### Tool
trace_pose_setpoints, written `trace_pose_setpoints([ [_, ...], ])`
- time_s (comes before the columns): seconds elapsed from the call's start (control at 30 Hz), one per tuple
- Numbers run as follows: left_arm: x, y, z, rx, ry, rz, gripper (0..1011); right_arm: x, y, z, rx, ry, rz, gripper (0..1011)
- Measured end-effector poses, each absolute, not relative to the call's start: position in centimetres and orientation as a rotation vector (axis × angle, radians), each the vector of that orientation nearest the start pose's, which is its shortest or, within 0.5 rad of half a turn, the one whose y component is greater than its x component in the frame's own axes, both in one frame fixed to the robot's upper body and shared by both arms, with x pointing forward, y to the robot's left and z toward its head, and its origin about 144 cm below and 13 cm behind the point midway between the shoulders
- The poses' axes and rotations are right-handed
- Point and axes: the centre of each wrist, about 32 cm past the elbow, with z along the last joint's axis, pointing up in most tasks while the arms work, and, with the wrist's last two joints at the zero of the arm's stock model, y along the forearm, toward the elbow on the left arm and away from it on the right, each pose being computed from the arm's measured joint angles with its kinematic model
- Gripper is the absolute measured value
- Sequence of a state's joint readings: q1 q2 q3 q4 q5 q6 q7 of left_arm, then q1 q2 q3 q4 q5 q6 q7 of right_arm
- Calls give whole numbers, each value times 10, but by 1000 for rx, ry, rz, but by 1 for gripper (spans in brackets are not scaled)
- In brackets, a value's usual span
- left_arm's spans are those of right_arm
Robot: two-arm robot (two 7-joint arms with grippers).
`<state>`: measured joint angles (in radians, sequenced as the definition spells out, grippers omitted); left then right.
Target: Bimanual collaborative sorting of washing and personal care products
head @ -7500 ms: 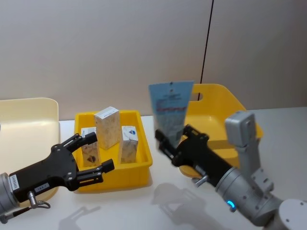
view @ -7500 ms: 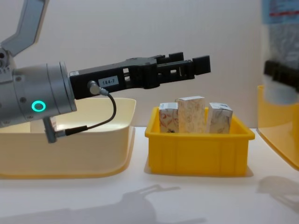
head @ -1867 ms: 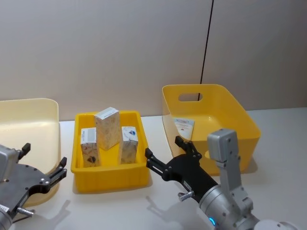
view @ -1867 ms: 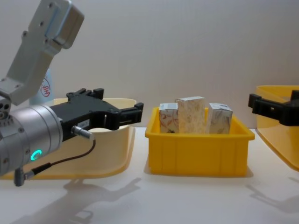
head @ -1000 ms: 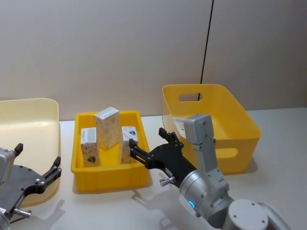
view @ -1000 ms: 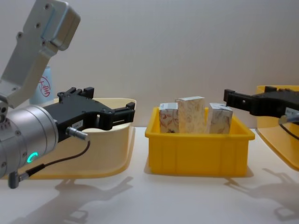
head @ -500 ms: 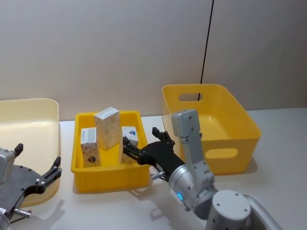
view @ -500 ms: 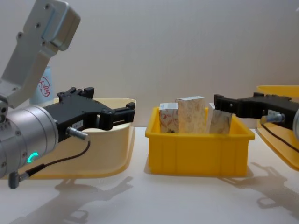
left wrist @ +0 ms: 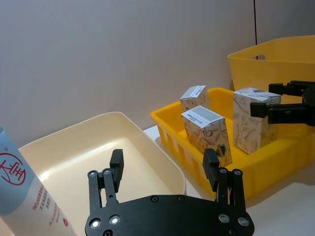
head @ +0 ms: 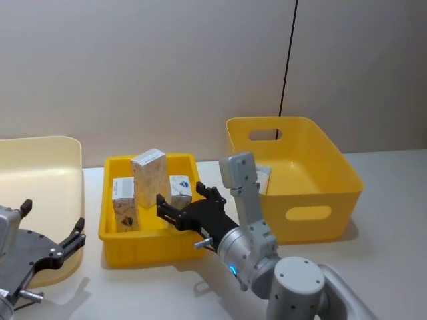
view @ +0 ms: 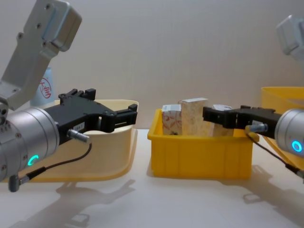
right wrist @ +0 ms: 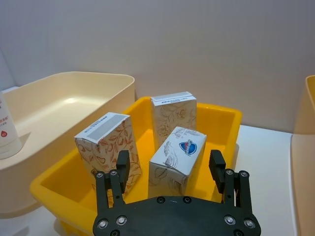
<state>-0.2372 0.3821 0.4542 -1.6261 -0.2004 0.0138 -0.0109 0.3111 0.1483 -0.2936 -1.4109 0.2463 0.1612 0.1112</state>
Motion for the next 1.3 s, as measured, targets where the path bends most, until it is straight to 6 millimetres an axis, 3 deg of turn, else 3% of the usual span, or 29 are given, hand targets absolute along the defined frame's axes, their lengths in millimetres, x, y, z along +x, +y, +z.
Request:
trace_pose_setpoints([
  [0.6, 492, 198, 1204, 61, -268, 1124, 1003, 548, -175, 1184, -54, 64, -1209, 969],
  [0.77, 492, 198, 1204, 61, -268, 1124, 1003, 550, -173, 1183, -55, 63, -1214, 860],
  [1.2, 492, 198, 1204, 61, -268, 1124, 1003, 551, -172, 1182, -56, 61, -1220, 453],
  [1.3, 492, 198, 1204, 61, -268, 1124, 1003, 551, -173, 1182, -49, 55, -1219, 425],
])
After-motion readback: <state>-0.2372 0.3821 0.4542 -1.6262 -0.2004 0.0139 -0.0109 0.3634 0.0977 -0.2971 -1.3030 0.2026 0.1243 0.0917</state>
